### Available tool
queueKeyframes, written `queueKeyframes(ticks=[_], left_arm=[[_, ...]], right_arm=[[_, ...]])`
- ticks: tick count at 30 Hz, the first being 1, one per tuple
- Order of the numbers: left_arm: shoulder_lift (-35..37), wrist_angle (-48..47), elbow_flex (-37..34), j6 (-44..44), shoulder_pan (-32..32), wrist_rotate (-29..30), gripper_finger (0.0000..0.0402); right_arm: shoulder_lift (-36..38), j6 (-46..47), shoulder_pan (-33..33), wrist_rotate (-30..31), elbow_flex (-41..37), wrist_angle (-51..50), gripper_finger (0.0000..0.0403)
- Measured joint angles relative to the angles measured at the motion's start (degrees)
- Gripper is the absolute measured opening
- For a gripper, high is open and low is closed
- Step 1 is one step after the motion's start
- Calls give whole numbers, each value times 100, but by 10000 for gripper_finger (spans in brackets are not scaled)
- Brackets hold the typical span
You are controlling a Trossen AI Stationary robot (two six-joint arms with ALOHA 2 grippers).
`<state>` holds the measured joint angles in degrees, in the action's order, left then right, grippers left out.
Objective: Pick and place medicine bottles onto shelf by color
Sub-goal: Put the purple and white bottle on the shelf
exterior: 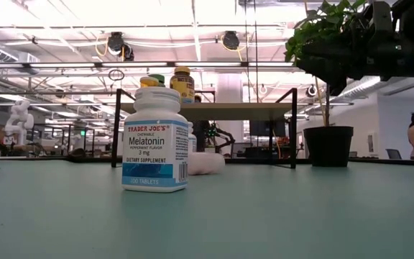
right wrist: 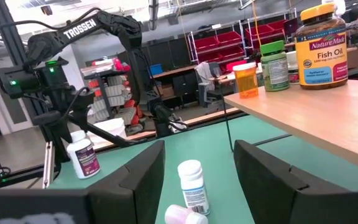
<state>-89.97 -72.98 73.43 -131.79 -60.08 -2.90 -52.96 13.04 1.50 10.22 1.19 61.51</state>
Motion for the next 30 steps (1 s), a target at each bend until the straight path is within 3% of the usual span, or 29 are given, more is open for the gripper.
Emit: queueKeyframes(ticks=[7, 14, 22, 25, 30], left_arm=[[0, 6, 0, 831, 74, 2, 237], [0, -14, 6, 3037, 388, 525, 236], [0, 21, 13, 6375, 902, 811, 280], [0, 21, 13, 6888, 1081, 811, 277], [0, 18, 15, 7023, 1258, 812, 284]], right_arm=[[1, 0, -2, -2, 0, -1, 187], [0, 0, -2, -2, 0, -1, 187], [1, 95, 0, -396, 1, 43, 187], [1, 130, 0, -449, 0, 47, 187], [1, 131, 0, -448, 0, 47, 187]])
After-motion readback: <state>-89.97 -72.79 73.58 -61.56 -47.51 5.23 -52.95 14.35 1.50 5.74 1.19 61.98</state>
